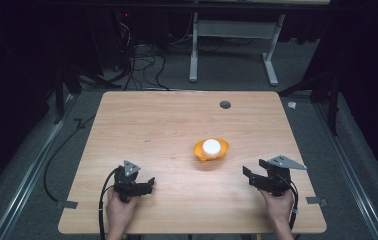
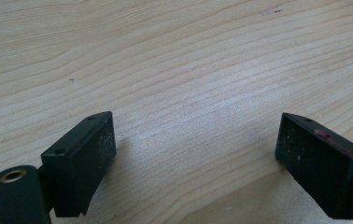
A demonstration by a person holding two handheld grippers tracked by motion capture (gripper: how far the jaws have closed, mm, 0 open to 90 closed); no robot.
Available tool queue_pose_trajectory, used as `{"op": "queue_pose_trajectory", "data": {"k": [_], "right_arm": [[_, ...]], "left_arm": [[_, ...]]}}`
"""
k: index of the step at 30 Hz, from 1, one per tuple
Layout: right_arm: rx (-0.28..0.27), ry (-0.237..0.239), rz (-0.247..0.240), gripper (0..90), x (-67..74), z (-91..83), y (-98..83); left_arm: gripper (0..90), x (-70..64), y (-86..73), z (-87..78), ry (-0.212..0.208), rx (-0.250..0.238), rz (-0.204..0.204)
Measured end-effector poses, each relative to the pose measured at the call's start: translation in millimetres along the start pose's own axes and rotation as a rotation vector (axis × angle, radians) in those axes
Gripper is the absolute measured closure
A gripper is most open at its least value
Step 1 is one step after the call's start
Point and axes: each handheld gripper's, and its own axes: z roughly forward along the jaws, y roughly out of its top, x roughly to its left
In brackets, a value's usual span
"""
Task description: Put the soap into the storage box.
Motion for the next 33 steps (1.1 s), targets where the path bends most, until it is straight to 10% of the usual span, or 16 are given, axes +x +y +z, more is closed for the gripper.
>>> {"op": "queue_pose_trajectory", "data": {"k": [33], "right_arm": [[0.054, 0.012, -0.02, 29.2, 14.9, 26.1, -8.2]], "left_arm": [[12.6, -0.1, -0.1, -0.1, 0.0, 0.0, 0.0]]}}
